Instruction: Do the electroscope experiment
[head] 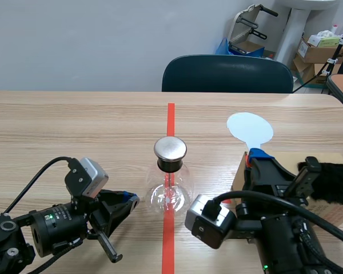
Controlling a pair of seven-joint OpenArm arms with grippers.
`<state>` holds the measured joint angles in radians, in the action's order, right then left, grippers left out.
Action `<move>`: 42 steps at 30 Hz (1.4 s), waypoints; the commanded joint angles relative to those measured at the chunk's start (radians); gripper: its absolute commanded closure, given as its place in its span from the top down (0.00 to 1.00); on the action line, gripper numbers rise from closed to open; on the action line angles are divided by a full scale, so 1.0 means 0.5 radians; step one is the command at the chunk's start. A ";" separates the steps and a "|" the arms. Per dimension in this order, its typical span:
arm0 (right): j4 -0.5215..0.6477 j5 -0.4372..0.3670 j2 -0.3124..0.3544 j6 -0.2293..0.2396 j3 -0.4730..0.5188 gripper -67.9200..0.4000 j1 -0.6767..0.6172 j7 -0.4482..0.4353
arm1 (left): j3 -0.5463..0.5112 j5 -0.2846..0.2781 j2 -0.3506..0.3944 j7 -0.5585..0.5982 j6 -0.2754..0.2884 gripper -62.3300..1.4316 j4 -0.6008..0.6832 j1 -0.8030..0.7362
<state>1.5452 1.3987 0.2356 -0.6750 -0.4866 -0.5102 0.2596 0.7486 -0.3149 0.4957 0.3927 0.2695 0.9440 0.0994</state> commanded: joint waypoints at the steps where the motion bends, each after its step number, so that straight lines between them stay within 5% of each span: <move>1: 0.023 0.009 0.011 -0.060 0.006 0.03 0.029 0.011 | -0.005 -0.019 0.006 0.024 0.019 0.09 0.033 0.001; 8: 0.034 0.090 0.071 -0.216 0.013 0.03 0.004 0.143 | -0.005 -0.018 0.036 0.050 0.105 0.17 0.034 -0.005; 23: 0.578 -0.046 0.392 -0.216 0.269 0.03 -0.678 0.252 | -0.008 0.011 0.217 0.349 0.187 0.17 0.087 -0.154; 29: 0.582 -0.242 0.404 -0.216 0.491 0.04 -0.956 -0.017 | -0.008 0.008 0.539 0.783 0.225 0.19 0.432 -0.383; 34: 0.573 -0.497 0.404 -0.216 0.695 0.04 -1.041 -0.269 | -0.008 -0.066 0.786 0.962 0.231 0.43 0.755 -0.619; 42: 0.336 -0.767 0.404 -0.216 0.941 0.04 -0.823 -0.639 | -0.008 -0.065 0.910 1.003 0.184 0.50 0.990 -0.900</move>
<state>1.7260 1.0336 0.4290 -0.7219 -0.0238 -0.9634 -0.0551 0.7456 -0.3412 0.9535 0.8768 0.3668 1.4322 -0.3500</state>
